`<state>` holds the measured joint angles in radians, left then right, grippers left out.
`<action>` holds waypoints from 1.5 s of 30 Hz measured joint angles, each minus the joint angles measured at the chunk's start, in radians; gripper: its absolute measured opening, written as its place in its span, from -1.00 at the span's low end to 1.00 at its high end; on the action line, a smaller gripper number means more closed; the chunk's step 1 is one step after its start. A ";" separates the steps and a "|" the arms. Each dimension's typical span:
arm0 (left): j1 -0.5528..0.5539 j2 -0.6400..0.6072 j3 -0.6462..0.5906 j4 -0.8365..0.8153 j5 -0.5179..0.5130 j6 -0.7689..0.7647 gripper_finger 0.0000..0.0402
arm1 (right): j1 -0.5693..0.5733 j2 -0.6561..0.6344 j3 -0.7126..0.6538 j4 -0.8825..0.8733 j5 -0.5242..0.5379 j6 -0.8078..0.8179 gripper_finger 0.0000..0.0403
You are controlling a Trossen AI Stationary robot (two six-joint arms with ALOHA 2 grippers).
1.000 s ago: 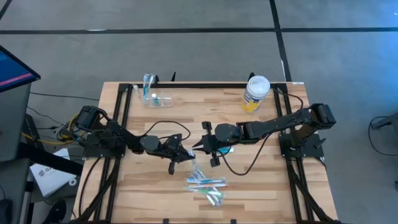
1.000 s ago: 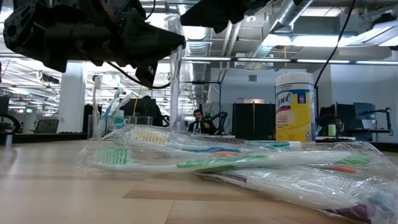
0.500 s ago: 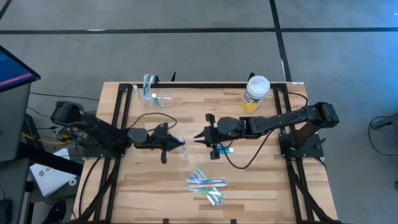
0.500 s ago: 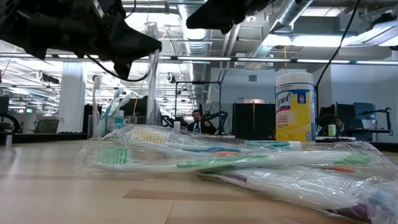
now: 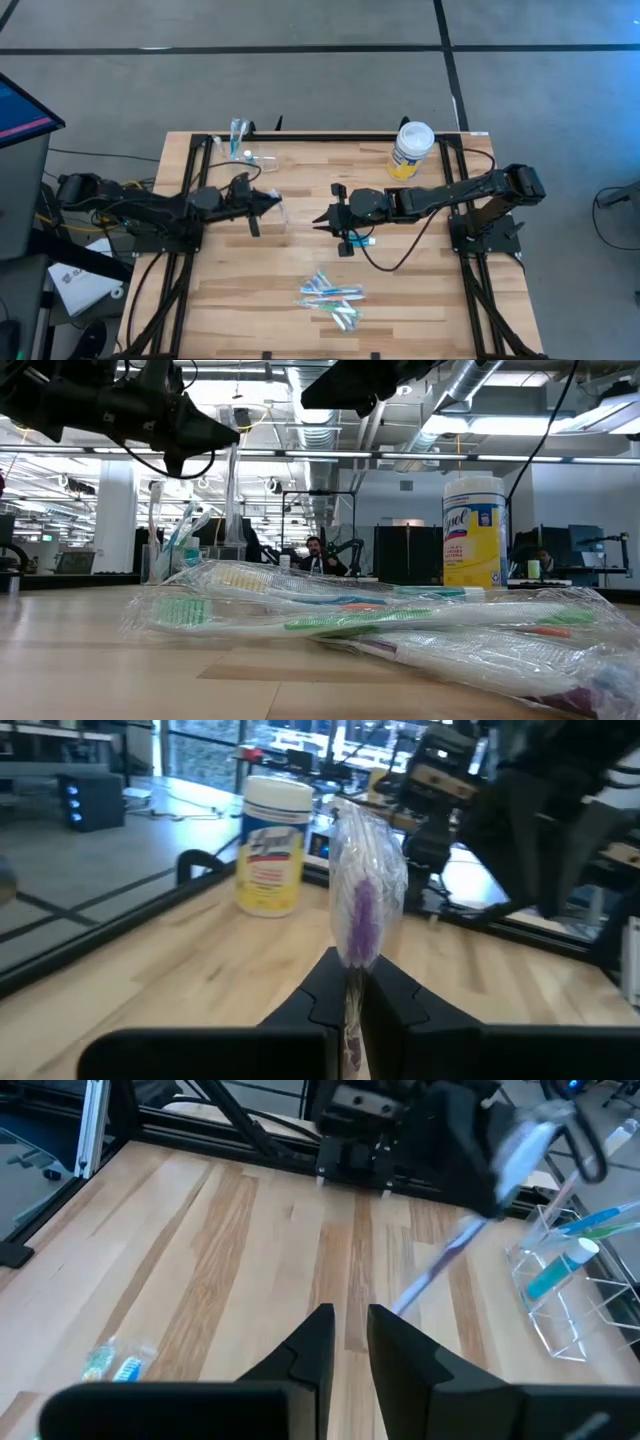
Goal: Pick & Place toothbrushing station
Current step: Put the purple toothbrush into the transparent organizer
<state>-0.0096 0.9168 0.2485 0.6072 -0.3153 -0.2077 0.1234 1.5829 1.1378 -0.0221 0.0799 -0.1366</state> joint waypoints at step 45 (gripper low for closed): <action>0.508 -0.257 0.152 -0.568 -0.169 0.063 -0.98 | -0.008 0.011 0.000 -0.023 0.000 0.006 -0.72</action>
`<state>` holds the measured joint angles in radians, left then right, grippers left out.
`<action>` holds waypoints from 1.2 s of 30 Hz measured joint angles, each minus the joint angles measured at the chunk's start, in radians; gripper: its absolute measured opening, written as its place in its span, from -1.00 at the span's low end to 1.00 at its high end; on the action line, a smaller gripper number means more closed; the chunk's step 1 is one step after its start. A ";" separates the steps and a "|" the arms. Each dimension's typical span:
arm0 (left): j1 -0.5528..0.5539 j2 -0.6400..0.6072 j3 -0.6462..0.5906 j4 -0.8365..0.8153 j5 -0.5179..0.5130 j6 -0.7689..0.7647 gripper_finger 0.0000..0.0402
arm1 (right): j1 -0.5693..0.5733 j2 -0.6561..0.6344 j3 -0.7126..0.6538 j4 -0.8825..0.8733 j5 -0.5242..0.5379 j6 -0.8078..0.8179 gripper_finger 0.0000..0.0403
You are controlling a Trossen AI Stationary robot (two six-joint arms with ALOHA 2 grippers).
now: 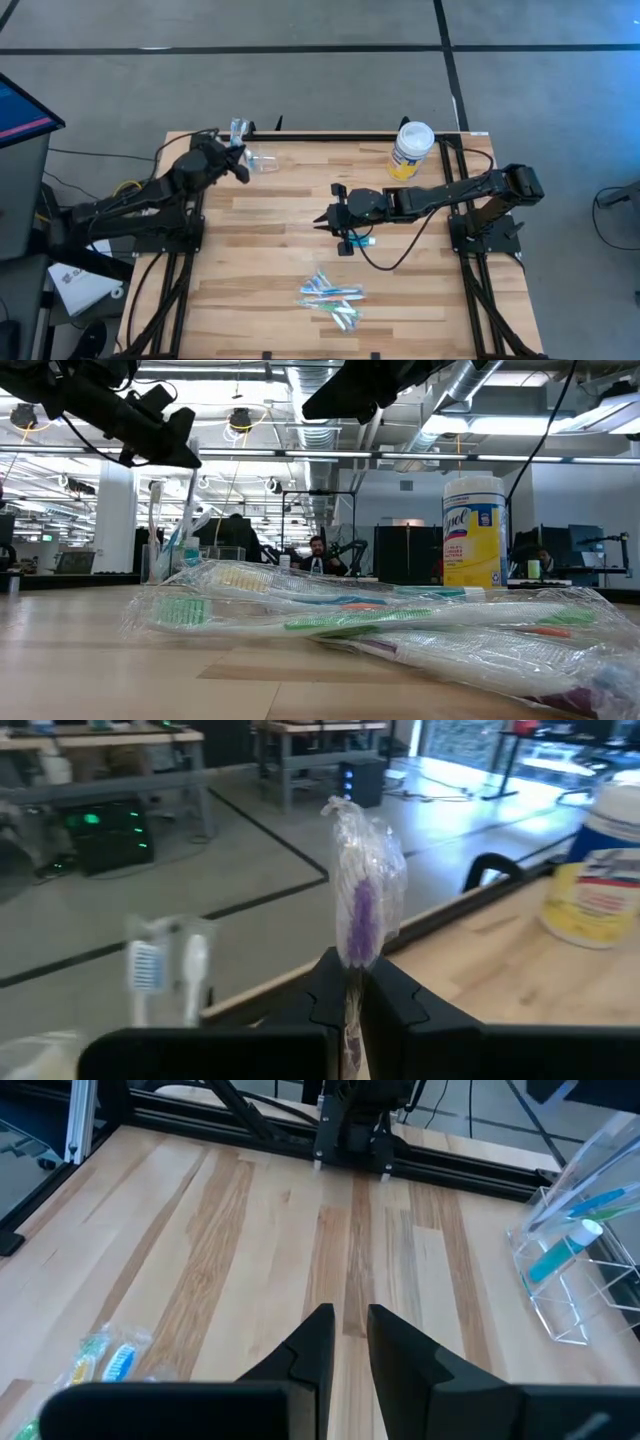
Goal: Pick & Place toothbrushing station
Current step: Put the purple toothbrush into the transparent organizer
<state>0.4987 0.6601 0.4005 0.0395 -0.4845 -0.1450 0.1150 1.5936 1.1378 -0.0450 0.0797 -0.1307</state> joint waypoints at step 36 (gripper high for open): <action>0.257 0.003 -0.016 0.035 -0.017 0.081 -0.97 | 0.000 0.000 0.000 0.000 0.000 0.000 -0.72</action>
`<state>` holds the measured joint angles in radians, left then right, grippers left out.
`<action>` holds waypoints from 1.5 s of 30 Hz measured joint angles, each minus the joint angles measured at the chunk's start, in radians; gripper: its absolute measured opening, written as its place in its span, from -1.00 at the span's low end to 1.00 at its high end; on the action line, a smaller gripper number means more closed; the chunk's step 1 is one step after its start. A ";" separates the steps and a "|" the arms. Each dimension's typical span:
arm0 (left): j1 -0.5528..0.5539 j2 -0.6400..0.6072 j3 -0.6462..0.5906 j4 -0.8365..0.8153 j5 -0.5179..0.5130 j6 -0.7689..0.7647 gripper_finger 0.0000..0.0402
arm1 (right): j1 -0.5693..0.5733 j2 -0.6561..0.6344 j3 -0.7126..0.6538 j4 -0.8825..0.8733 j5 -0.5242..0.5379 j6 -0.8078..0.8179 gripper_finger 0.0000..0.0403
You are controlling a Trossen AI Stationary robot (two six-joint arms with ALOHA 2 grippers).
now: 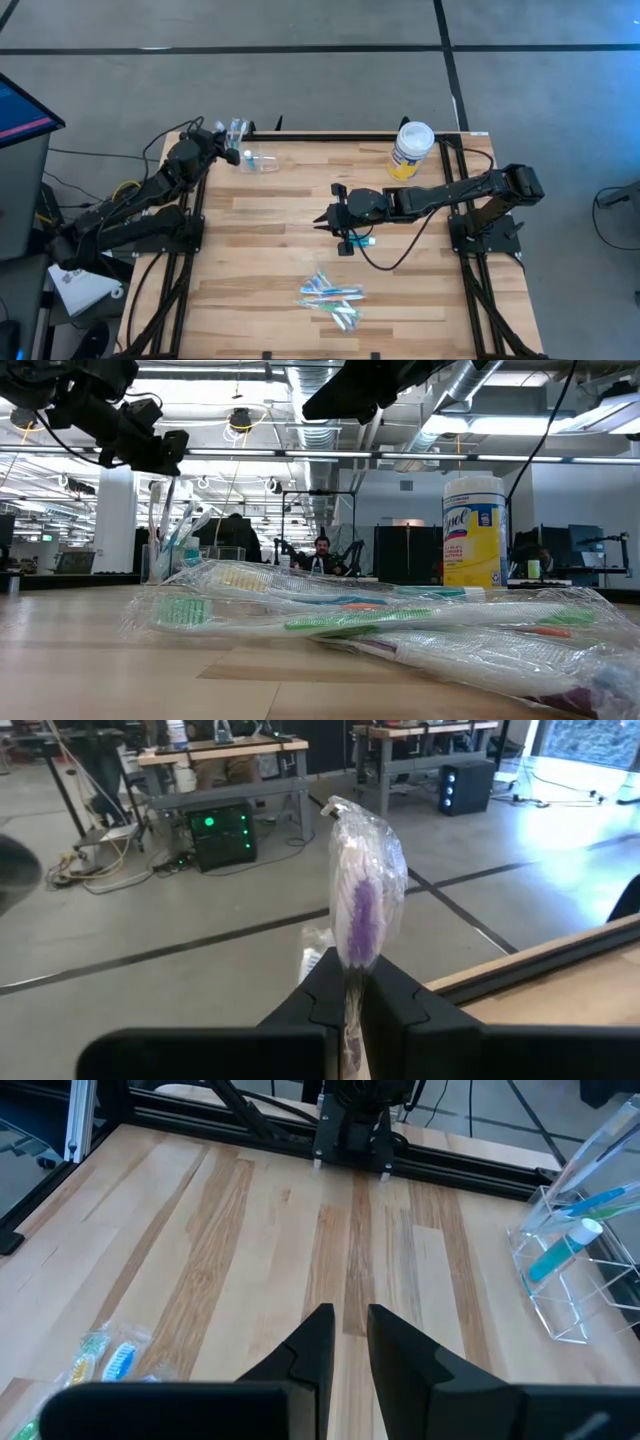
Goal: Pick & Place toothbrushing station
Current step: Put the purple toothbrush into the transparent organizer
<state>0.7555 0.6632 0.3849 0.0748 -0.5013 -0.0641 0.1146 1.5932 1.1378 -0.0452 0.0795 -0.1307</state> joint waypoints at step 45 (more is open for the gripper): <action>0.005 0.403 -0.002 0.151 -0.015 -0.027 -0.97 | 0.001 0.000 0.000 -0.006 0.000 0.000 -0.72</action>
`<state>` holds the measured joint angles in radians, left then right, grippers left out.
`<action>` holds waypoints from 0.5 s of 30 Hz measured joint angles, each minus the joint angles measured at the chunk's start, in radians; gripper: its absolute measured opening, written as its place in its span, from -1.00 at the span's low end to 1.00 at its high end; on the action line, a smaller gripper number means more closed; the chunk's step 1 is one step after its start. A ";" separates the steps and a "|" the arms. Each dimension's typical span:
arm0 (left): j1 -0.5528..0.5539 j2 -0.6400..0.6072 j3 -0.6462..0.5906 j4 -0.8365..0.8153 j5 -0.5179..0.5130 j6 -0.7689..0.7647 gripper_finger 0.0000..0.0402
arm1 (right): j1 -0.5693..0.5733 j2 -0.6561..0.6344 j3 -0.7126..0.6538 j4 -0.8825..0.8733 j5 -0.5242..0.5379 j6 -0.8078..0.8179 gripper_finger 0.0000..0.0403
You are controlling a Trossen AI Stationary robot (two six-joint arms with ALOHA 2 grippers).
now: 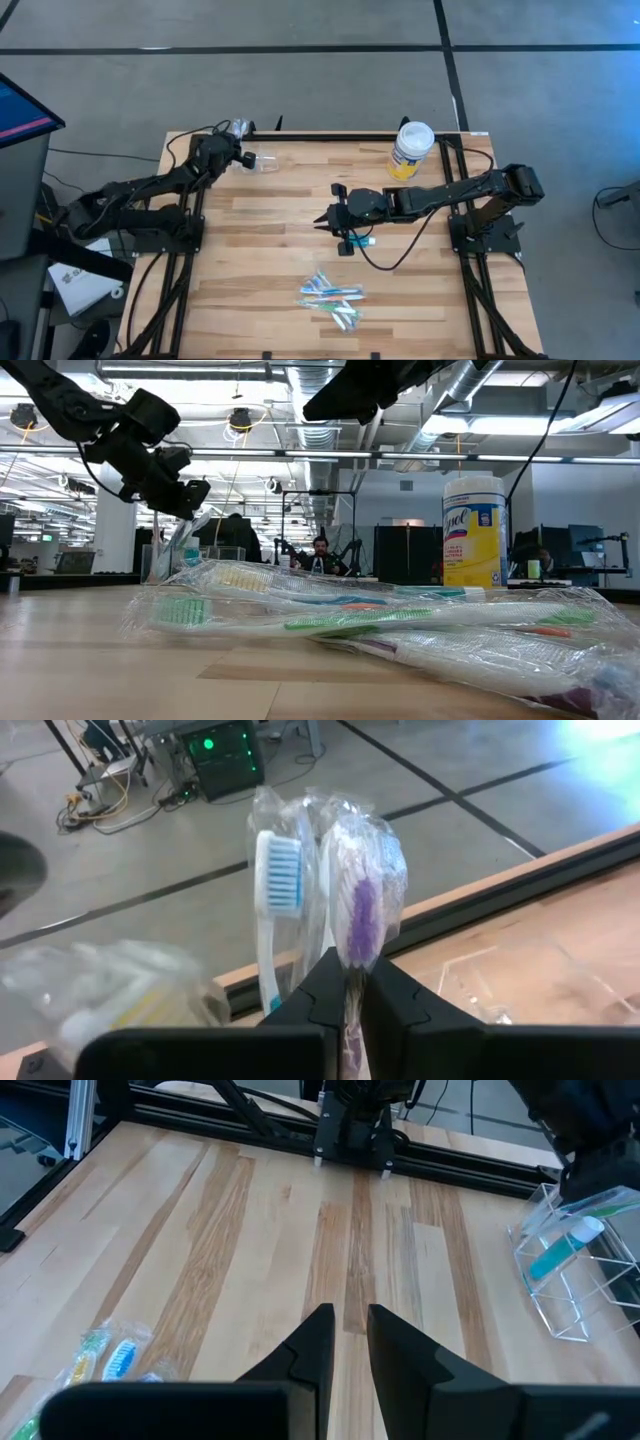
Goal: Pick & Place toothbrushing station
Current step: Put the purple toothbrush into the transparent organizer
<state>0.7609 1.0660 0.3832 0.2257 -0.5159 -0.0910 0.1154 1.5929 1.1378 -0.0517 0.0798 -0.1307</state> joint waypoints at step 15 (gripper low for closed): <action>0.000 -0.025 0.000 0.009 -0.011 0.003 -0.49 | -0.007 0.000 0.000 0.001 0.000 0.000 -0.72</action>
<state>0.7609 1.0412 0.3832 0.2342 -0.5273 -0.0875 0.1085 1.5929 1.1378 -0.0509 0.0795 -0.1307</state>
